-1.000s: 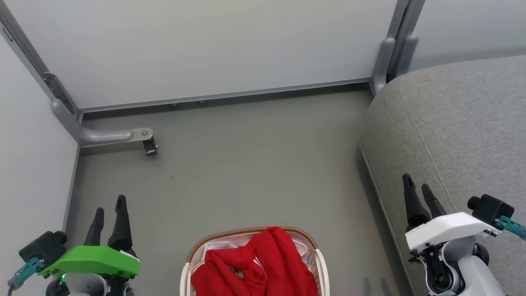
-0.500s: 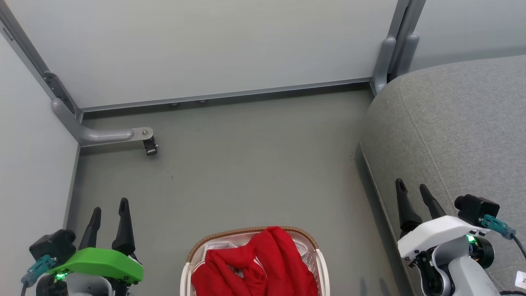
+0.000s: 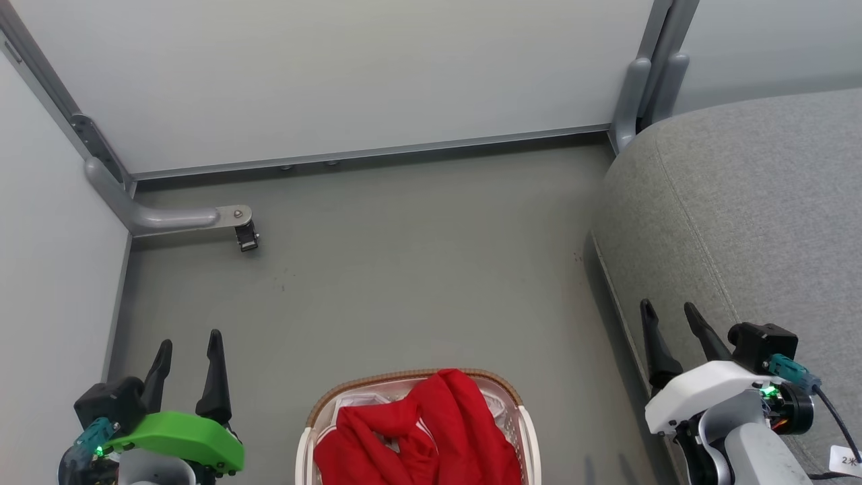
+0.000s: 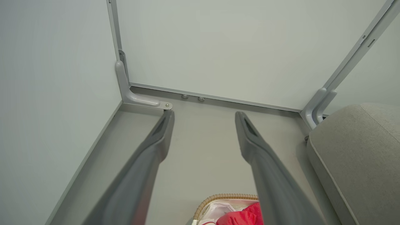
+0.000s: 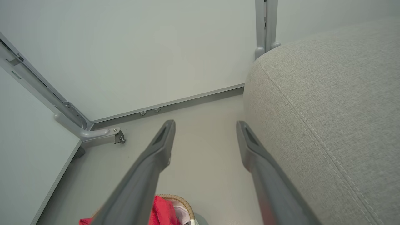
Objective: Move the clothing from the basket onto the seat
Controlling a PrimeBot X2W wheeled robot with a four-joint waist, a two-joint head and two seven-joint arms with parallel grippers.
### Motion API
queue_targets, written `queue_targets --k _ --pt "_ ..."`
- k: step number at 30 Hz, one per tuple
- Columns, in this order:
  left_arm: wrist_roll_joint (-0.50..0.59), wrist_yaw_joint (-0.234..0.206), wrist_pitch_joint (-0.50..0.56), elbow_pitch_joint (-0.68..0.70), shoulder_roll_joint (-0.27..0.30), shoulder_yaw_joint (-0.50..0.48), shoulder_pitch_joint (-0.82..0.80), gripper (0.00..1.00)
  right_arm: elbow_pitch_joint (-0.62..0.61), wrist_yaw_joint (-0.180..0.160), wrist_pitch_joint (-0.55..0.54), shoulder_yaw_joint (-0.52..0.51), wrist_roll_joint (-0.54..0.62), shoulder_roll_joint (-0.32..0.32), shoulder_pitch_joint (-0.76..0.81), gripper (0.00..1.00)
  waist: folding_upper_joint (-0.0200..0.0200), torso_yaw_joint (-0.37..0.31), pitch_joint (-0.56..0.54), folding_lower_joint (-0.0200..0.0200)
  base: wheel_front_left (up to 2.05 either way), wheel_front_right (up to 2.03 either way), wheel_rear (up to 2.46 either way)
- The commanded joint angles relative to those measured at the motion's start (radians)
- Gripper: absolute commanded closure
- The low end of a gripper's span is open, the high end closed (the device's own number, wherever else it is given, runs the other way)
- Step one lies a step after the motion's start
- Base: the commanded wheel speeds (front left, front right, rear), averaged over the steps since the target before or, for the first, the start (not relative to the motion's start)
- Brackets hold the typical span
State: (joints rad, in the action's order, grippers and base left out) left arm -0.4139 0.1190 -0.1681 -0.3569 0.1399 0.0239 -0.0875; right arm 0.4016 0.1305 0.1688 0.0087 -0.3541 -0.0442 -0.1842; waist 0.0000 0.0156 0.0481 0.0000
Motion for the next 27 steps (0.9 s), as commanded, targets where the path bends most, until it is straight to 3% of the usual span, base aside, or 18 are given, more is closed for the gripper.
queue_targets --k 1,14,27 --pt "0.033 0.001 -0.011 0.004 0.011 0.001 0.003 0.00 0.000 0.000 0.011 0.002 0.033 -0.007 -0.010 0.00 0.0000 0.000 0.002 0.0000 0.00 0.00 0.00" --pt "0.147 0.005 -0.039 0.007 0.009 0.008 0.006 0.00 0.018 0.000 0.039 -0.001 0.161 -0.007 -0.010 0.00 0.0000 -0.002 0.012 0.0000 0.00 0.00 0.00" --pt "0.242 0.009 -0.065 0.030 0.002 -0.016 -0.002 0.00 -0.047 0.000 0.065 -0.017 0.252 -0.008 -0.025 0.00 0.0000 -0.004 0.017 0.0000 0.00 0.00 0.00"
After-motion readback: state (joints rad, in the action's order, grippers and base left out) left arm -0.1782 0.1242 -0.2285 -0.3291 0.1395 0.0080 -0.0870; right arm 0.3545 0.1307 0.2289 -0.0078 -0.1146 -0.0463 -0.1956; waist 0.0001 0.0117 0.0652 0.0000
